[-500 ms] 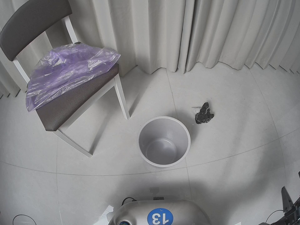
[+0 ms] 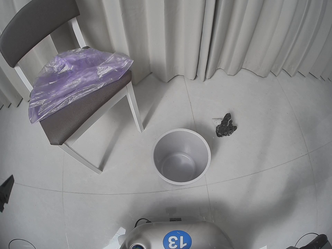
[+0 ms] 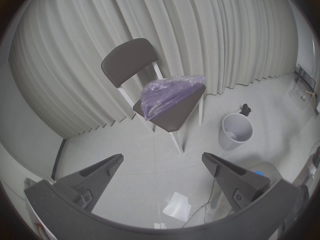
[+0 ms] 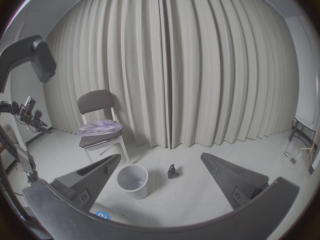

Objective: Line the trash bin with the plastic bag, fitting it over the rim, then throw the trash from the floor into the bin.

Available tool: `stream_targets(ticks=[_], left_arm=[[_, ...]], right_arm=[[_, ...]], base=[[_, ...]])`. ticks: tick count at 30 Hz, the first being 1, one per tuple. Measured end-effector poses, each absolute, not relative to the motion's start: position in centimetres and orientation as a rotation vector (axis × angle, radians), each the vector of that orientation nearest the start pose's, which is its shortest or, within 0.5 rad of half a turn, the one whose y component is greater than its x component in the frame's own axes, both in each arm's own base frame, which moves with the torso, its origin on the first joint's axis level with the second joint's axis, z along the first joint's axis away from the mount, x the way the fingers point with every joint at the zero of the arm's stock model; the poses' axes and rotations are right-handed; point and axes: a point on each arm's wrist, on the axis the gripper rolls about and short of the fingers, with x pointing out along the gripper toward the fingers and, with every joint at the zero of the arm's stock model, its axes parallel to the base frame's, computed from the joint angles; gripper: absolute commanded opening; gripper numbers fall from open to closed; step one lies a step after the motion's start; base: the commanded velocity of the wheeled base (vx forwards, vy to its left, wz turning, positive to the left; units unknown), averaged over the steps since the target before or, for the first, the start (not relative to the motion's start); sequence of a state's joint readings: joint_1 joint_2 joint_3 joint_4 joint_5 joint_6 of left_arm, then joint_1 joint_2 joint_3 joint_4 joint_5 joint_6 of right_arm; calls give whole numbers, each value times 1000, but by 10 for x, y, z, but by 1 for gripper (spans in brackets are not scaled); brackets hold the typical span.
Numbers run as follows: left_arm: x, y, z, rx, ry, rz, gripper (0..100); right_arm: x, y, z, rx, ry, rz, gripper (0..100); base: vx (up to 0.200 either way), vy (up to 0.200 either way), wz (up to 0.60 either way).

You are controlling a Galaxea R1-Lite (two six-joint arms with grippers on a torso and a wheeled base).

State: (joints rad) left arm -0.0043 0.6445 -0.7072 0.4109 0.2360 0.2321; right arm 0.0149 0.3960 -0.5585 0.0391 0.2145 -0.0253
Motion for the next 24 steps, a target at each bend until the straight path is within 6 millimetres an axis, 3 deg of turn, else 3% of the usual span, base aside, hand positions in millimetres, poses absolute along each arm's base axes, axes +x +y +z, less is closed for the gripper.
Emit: stream_targets(ticks=[1, 3, 5, 12, 17, 24], left_arm=[[42, 6, 236, 281, 387, 204, 100], [54, 6, 239, 287, 397, 216, 100], [80, 9, 243, 298, 410, 244, 100], [147, 27, 242, 367, 467, 324, 100], [186, 45, 244, 413, 496, 370, 100], [223, 59, 248, 416, 506, 357, 100]], right_arm=[[-5, 5, 243, -29, -122, 245, 100], [2, 5, 250, -21, -119, 261, 100], [14, 6, 260, -2, -112, 299, 100], [31, 9, 275, 70, -102, 378, 100], [37, 11, 280, 102, -98, 409, 100], [40, 12, 287, 133, -122, 430, 100]], base=[[0, 0, 0], [0, 0, 0], [0, 0, 0], [0, 0, 0], [0, 0, 0], [0, 0, 0]])
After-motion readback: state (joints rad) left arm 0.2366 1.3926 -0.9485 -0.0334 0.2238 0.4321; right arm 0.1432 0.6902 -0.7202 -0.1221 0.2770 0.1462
